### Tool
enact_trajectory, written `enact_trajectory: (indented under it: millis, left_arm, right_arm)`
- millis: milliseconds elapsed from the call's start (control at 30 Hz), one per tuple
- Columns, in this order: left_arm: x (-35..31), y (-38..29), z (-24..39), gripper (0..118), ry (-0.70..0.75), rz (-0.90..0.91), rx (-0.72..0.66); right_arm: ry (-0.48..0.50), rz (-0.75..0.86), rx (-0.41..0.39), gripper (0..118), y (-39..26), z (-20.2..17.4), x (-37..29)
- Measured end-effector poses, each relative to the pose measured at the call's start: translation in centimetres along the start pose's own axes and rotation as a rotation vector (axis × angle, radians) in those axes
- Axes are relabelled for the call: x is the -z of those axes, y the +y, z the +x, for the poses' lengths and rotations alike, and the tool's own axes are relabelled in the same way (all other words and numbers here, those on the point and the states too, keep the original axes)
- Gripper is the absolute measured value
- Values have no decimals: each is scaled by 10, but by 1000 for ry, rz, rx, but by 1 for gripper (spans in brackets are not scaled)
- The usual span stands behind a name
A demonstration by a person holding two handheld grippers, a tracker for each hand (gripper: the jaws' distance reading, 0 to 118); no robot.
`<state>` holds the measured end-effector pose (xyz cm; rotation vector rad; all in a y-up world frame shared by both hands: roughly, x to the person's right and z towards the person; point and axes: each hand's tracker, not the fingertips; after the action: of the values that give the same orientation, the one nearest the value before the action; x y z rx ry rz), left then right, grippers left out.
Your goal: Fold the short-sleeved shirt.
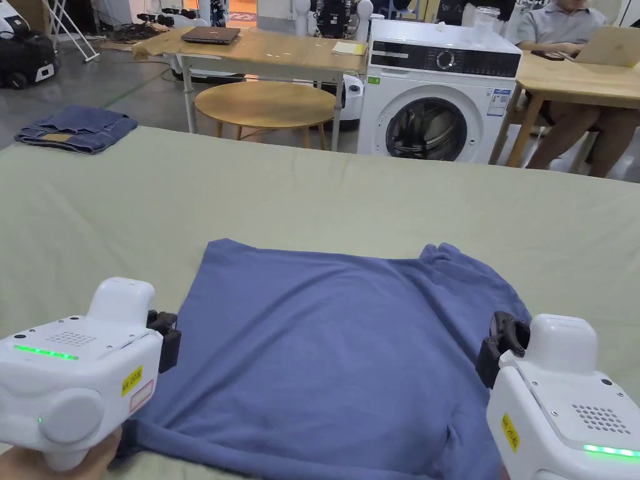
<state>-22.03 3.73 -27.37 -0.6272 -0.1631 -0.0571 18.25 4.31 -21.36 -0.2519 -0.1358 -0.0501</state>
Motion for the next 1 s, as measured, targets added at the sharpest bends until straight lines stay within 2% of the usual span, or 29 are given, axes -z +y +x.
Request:
enact_trajectory:
  millis: [167,200,267,333,400,500,633,867,933,967,1000]
  left_arm:
    - [21,-7,-47,0,-34,-226,-135]
    - [26,-10,-55,6,-40,-270,-168]
    - [34,-16,-65,9,-59,-336,-209]
    - [39,-23,-71,20,-59,-395,-251]
    - [45,-33,-73,44,-40,-445,-284]
    - [52,-51,-69,48,12,-513,-272]
    - [47,-71,-57,56,10,-546,-270]
    - [51,-75,-44,56,76,-529,-185]
    - [51,-73,-36,41,79,-552,-107]
    - [51,-72,-34,30,60,-549,-90]
    - [50,-71,-32,13,44,-544,-99]
  right_arm:
    - [9,-53,-17,0,-6,0,6]
    - [12,-63,-19,0,-8,0,7]
    - [16,-79,-22,0,-11,0,8]
    - [21,-96,-28,0,-15,0,9]
    - [18,-111,-38,0,-18,0,9]
    - [18,-132,-38,0,-24,2,9]
    - [13,-159,-44,0,-31,7,8]
    - [2,-200,-36,0,-36,13,9]
    - [8,-227,-40,0,-36,17,8]
    - [6,-243,-49,0,-36,18,9]
    - [3,-256,-56,0,-36,21,8]
